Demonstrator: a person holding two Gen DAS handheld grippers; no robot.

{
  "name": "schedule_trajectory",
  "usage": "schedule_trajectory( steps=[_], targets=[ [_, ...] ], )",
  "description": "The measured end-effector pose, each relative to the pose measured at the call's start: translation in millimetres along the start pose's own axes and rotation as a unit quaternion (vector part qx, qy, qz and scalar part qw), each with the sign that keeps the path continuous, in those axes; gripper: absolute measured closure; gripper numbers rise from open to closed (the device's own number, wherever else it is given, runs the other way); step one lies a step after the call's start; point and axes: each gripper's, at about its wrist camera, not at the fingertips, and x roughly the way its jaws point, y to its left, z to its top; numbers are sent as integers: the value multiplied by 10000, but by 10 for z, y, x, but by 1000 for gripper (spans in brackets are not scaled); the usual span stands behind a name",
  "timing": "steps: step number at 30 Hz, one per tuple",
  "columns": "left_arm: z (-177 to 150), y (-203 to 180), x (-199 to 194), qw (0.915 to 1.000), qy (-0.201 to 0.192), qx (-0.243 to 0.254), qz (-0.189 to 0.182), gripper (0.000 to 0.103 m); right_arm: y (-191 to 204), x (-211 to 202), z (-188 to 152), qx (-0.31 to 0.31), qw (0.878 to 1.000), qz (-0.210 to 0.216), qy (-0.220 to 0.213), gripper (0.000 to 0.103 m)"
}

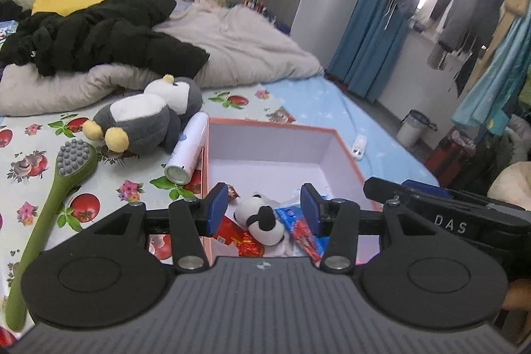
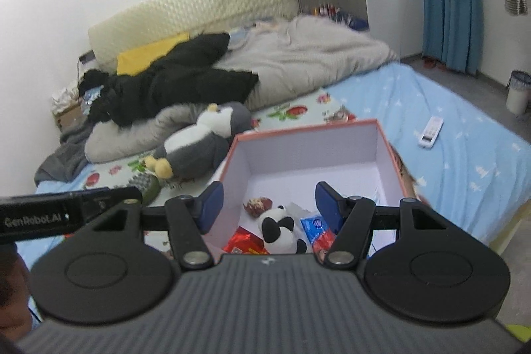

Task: Organize soft objects
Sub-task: 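Withdraw both tools back from the shoebox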

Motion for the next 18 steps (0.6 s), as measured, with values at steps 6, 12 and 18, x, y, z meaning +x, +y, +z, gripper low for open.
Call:
schedule_trajectory(
  steps=[6,12,18],
  targets=[
    [-198,-4,-528,9996,-151,-160,-201,49,163,-428,-111,-197,9994,-63,-272,39],
    [-416,-15,-962,9992,-365,-121,-147,49,281,-726,-312,-349,9988,-80,-346,39],
    [-628,-88,-1232,9986,-527,-19,-94,49,266,-998,-575,-329,9983,-219,-431,39]
  ],
)
